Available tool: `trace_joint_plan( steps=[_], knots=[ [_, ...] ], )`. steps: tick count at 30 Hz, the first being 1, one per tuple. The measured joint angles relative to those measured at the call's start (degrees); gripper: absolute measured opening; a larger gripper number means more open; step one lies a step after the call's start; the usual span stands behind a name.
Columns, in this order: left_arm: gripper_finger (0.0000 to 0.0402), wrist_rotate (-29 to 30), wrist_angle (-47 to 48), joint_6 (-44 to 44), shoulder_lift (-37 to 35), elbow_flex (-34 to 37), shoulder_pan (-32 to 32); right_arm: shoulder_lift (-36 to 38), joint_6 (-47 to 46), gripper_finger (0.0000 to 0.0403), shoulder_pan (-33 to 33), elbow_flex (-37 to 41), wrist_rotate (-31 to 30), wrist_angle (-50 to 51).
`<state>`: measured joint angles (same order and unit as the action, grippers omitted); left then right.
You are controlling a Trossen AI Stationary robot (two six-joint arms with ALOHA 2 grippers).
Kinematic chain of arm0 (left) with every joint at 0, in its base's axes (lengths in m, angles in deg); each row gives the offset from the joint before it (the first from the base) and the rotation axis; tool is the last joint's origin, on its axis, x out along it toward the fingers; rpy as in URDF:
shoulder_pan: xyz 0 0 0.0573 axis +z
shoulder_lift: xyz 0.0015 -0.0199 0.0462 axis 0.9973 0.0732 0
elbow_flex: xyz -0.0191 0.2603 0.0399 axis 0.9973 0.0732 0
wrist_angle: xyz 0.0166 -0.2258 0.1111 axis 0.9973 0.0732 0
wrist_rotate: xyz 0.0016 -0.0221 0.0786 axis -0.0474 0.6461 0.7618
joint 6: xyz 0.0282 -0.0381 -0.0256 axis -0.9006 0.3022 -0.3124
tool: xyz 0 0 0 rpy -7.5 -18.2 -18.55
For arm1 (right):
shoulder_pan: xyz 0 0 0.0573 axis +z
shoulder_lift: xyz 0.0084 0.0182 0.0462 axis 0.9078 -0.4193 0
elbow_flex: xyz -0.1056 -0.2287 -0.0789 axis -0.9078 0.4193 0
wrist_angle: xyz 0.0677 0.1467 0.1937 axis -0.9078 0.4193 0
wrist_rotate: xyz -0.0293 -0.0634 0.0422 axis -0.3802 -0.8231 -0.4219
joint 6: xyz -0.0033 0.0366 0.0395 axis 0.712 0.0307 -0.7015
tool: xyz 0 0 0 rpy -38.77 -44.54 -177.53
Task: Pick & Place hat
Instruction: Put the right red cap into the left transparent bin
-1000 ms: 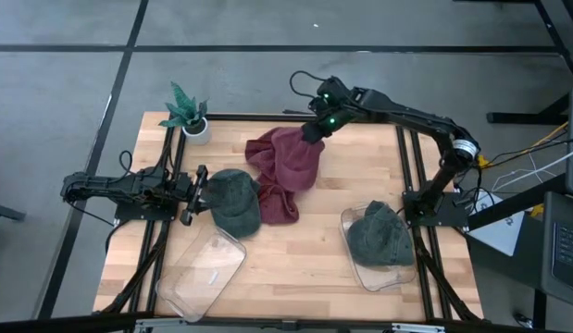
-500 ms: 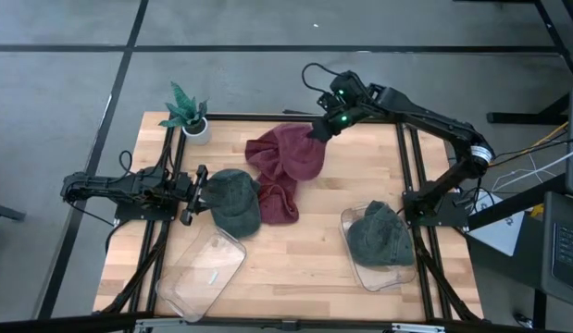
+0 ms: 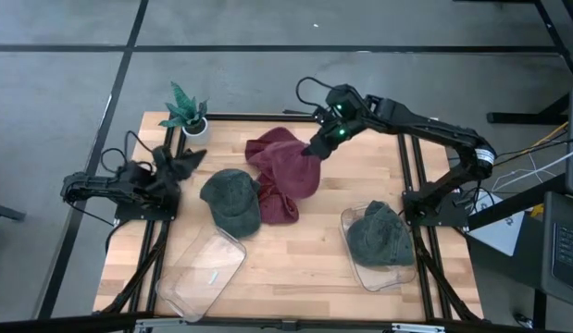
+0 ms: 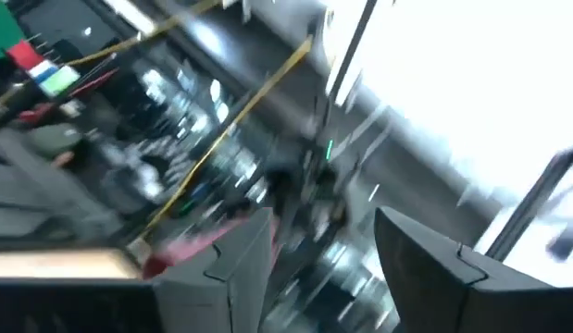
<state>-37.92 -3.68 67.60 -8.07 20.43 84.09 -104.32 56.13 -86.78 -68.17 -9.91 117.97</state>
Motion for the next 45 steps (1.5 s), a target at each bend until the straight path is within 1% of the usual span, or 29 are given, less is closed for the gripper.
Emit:
trace_joint_plan(
  steps=[5,9,11,14,17,20,22,27,29,32,35,40,45],
  knots=[
    [0.0185,5.1,-7.9,4.1,0.0,0.0,0.0,0.0,-5.5,0.0034,3.1,0.0,-3.2,-5.5],
    [0.0185,6.6,-10.9,5.9,0.0,0.0,0.0,0.0,-10.1,0.0034,5.2,0.0,-6.9,-10.3],
    [0.0185,5.4,-10.3,5.9,0.0,0.0,0.0,0.0,-11.8,0.0034,5.9,0.0,-8.4,-12.9],
    [0.0185,-0.5,-9.7,4.7,0.7,-0.1,0.0,0.0,-13.6,0.0034,6.9,0.0,-9.8,-15.9],
    [0.0185,-5.6,-4.8,4.2,3.3,-1.3,0.0,0.0,-14.8,0.0034,7.8,0.0,-9.9,-18.0],
    [0.0185,-9.5,4.3,0.8,7.5,-6.0,0.0,0.0,-16.9,0.0034,8.4,0.0,-8.9,-19.1],
    [0.0185,-10.4,9.3,-3.3,11.2,-9.3,0.0,0.0,-17.7,0.0035,8.5,0.0,-8.3,-18.9],
    [0.0185,-10.5,14.0,-16.4,19.1,-18.9,0.0,-0.1,-18.1,0.0035,9.2,0.0,-8.2,-18.4],
    [0.0185,-10.8,19.4,-19.4,22.0,-23.2,0.0,-0.1,-18.1,0.0035,9.6,0.0,-8.2,-18.1],
    [0.0185,-14.3,26.7,-21.8,27.0,-30.2,0.0,-0.7,-16.6,0.0035,10.3,0.0,-8.1,-18.1],
    [0.0184,-17.9,32.3,-23.9,32.4,-36.2,0.0,-1.9,-13.3,0.0035,11.6,0.0,-6.5,-18.2],
    [0.0184,-19.2,39.8,-26.6,40.8,-44.6,0.0,-4.2,-7.5,0.0035,13.8,0.0,-5.5,-18.3],
    [0.0184,-23.1,46.2,-26.7,47.4,-50.5,0.0,-5.9,-3.8,0.0035,15.1,0.0,-5.4,-19.5]
  ],
)
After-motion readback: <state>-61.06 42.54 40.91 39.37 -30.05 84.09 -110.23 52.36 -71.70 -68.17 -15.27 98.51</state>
